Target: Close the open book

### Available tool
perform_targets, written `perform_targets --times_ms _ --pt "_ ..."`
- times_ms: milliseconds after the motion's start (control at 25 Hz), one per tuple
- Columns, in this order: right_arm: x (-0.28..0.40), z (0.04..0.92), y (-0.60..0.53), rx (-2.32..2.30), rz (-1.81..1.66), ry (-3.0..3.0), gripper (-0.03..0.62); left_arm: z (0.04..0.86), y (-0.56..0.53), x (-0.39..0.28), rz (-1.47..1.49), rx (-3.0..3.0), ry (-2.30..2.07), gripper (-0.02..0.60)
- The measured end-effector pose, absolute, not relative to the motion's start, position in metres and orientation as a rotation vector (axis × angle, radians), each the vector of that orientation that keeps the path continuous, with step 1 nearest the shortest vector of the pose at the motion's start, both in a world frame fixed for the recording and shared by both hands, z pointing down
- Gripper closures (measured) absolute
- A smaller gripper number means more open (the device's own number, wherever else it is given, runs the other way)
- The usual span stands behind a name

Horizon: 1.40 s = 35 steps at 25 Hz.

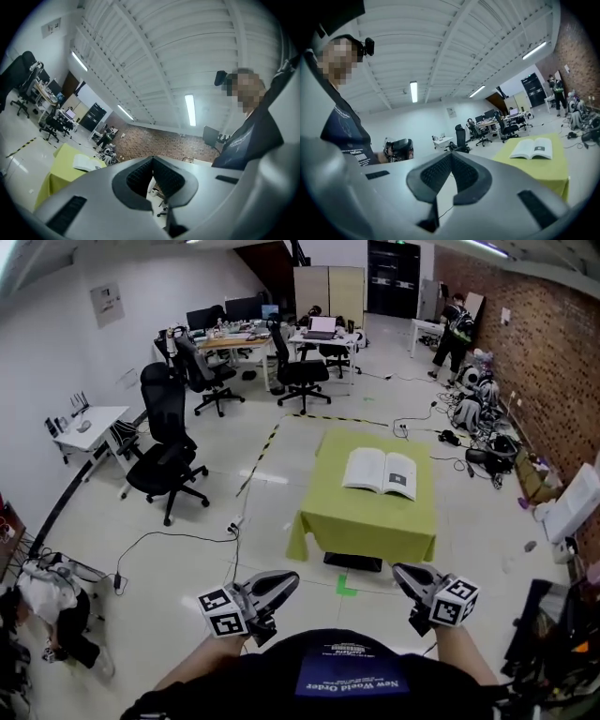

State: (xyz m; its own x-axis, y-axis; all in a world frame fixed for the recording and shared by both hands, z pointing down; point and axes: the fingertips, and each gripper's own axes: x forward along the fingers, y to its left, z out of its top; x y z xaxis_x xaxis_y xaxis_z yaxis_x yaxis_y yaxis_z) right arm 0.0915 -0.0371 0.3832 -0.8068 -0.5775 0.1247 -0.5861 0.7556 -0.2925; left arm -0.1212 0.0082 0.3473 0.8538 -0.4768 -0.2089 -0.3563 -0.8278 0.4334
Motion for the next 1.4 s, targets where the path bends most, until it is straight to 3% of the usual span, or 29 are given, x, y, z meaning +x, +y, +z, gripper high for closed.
perform_targets --times_ms 320,600,1400 --pt "0.159 0.386 -0.108 0.917 0.535 -2.985 0.606 0.341 -0.054 -0.041 -0.391 2.614 -0.637 0.575" --pt "0.195 0.399 -0.152 1.051 0.629 -2.935 0.606 0.339 -0.121 -0.020 -0.378 2.593 -0.551 0.575" --pt "0.130 0.395 -0.348 1.427 0.581 -2.731 0.608 0.353 -0.381 -0.066 -0.310 2.662 -0.091 0.575"
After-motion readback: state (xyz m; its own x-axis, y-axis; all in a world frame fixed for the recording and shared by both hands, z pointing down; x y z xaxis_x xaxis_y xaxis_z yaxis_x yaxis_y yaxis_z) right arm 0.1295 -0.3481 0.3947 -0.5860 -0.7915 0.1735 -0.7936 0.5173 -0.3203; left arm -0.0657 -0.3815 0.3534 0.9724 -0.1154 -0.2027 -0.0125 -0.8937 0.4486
